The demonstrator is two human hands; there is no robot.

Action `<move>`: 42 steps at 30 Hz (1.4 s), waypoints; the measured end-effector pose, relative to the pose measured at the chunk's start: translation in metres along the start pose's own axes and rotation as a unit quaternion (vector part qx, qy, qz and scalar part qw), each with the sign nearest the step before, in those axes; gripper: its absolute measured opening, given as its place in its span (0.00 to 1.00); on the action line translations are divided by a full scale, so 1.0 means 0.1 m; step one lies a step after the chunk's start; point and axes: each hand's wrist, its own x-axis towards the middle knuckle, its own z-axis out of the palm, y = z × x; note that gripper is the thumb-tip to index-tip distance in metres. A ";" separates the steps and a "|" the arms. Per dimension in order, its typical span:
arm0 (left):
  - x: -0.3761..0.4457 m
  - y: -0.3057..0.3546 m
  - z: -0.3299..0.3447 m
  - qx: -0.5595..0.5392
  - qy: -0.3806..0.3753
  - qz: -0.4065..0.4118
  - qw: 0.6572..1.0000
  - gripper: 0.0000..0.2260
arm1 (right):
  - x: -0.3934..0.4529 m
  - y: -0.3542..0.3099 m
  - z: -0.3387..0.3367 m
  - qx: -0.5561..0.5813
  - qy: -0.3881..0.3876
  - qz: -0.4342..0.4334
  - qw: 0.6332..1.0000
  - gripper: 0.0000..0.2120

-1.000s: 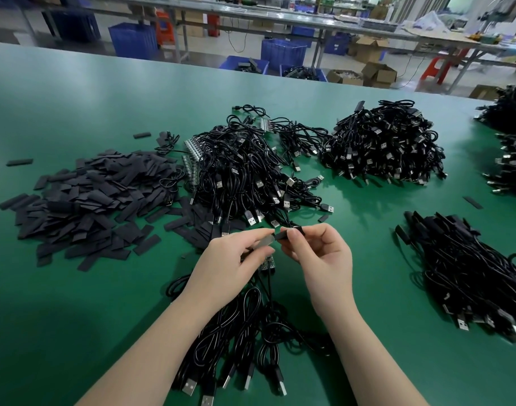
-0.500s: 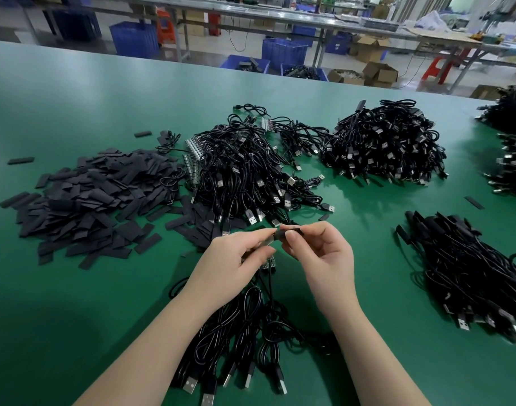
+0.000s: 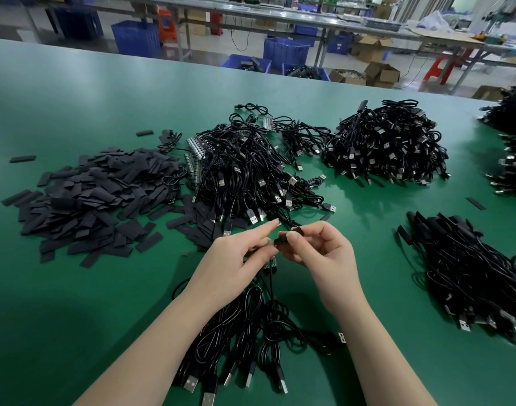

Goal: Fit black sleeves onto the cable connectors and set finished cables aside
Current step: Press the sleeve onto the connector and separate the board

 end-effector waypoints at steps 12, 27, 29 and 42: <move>-0.02 0.00 0.02 -0.016 -0.038 0.006 0.999 0.23 | 0.00 0.05 -0.01 -0.031 0.009 0.008 0.999 0.05; 0.01 -0.03 -0.02 -0.018 0.040 -0.019 0.999 0.15 | -0.04 0.11 0.08 -0.081 0.042 -0.002 0.996 0.09; 0.00 -0.01 -0.03 -0.038 0.041 -0.023 0.998 0.16 | -0.04 0.11 0.09 -0.087 0.033 -0.002 0.996 0.12; -0.02 0.06 -0.10 0.127 0.056 -0.006 0.990 0.13 | -0.03 0.12 0.07 -0.042 0.061 0.011 0.997 0.10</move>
